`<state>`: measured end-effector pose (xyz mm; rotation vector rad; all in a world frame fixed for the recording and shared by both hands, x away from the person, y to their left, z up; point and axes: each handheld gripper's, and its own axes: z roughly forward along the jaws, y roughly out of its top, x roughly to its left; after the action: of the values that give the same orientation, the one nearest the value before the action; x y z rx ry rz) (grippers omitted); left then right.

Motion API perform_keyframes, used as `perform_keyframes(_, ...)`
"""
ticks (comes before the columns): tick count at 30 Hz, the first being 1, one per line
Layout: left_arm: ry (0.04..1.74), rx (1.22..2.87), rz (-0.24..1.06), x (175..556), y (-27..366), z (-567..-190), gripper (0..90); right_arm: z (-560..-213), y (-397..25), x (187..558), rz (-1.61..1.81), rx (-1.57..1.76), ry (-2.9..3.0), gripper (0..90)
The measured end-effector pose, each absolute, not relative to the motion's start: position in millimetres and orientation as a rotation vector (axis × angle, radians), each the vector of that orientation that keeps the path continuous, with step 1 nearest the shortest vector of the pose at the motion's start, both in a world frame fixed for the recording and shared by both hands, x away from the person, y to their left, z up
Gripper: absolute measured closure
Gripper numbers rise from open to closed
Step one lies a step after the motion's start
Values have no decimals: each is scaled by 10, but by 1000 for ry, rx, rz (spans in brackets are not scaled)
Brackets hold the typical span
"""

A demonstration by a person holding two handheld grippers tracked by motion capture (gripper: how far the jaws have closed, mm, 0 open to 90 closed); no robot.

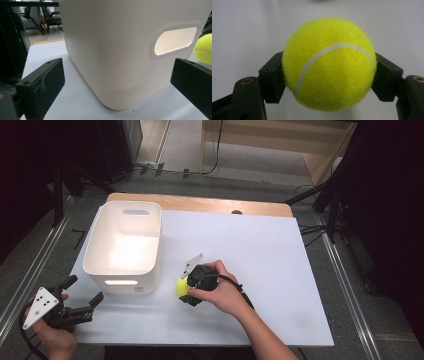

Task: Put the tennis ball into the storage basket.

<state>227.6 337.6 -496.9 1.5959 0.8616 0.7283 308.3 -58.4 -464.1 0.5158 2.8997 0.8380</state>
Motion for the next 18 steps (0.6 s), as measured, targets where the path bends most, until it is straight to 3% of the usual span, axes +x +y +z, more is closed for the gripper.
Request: perform_keyframes(18, 862, 1597, 728, 2277, 3375, -4969, 0, -4416, -621, 3159, 863, 517, 2908, 237)
